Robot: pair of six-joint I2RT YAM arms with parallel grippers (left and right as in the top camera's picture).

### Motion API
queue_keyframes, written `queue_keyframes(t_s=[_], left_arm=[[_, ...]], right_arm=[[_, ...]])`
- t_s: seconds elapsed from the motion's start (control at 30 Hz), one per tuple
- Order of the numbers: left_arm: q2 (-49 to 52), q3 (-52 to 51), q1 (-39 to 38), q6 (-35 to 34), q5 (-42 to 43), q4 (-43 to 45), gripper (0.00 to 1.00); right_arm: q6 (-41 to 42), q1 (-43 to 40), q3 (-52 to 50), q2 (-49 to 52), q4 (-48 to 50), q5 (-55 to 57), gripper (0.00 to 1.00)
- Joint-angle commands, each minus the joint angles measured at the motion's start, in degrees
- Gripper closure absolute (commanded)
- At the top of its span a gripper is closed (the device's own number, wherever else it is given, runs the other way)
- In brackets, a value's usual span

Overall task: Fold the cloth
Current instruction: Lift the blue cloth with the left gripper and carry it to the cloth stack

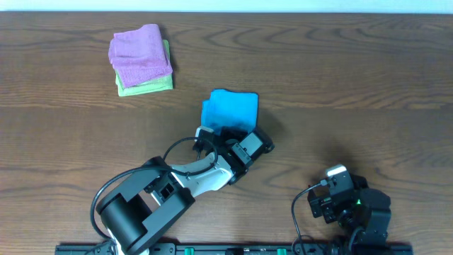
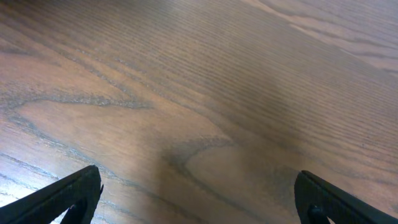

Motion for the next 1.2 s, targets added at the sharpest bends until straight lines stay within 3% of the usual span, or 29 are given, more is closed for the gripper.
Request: queue_keyframes(t_s=[0.0,0.3,0.67,1.0,1.07,1.17], left_arm=[[-1.36,-0.50,0.46,-3.45,-5.75,2.19,0.94],[-9.38,-0.50,2.67,-3.43,-15.37,4.81,0.94],[-14.97,-0.50,8.44,-3.41,-15.58,14.51,0.94],[-15.02,-0.39,13.84,-3.34,-12.98,15.52,0.94],[-15.02,-0.39,15.78,-0.87,-11.58,18.12,0.94],[-15.02,-0.17,18.78,8.61,-11.23,26.01,0.94]], right_arm=[[0.68,-0.48,-0.35,-0.46,-0.09,-0.44,0.01],[0.68,-0.48,-0.35,-0.46,-0.09,-0.44,0.01],[0.68,-0.48,-0.35,-0.46,-0.09,-0.42,0.01],[0.68,-0.48,-0.35,-0.46,-0.09,-0.44,0.01],[0.68,-0.48,-0.35,-0.46,-0.09,-0.44,0.01],[0.68,-0.48,-0.35,-0.46,-0.09,-0.44,0.01]])
